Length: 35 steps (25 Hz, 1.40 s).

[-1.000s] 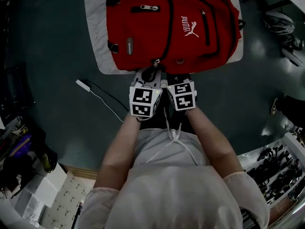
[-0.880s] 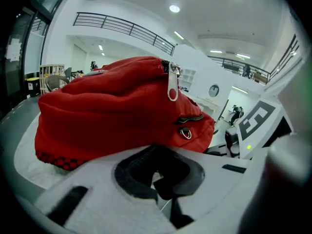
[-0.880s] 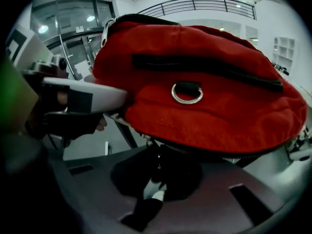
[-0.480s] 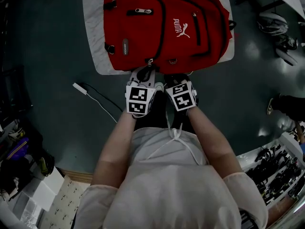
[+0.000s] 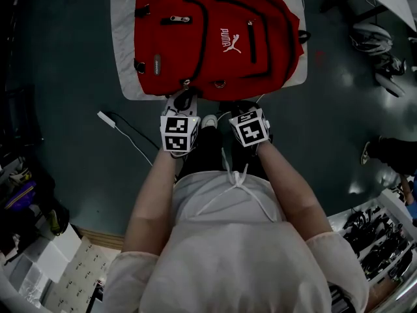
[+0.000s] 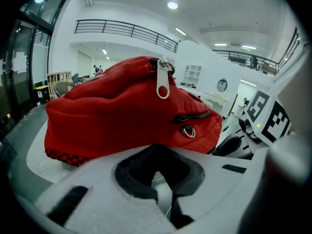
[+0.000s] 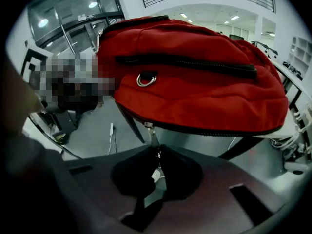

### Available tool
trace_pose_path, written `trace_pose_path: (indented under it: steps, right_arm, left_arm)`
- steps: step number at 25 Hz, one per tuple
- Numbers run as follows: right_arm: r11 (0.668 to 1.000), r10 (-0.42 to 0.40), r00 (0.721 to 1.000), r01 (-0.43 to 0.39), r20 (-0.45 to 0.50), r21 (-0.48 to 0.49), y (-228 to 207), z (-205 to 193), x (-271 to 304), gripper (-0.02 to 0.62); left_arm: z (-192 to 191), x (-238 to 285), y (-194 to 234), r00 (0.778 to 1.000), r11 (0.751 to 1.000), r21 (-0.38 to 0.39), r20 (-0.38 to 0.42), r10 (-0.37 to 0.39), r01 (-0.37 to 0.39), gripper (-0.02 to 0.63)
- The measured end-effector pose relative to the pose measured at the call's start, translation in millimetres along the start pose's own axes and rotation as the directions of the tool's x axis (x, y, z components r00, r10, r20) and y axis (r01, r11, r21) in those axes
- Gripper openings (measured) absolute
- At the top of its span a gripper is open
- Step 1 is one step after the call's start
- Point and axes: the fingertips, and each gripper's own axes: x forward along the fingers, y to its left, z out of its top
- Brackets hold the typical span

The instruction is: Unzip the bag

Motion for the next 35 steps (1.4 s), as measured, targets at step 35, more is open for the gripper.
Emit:
trace_pose_path:
  steps: [35]
  right_arm:
    - [0.977,-0.085,0.992,0.064,-0.094,-0.205,-165,-27,-59,0.037]
  left_arm:
    - [-4,0,7,0.935,0.941,0.005,-0.105,0.338,-0.34,0.021]
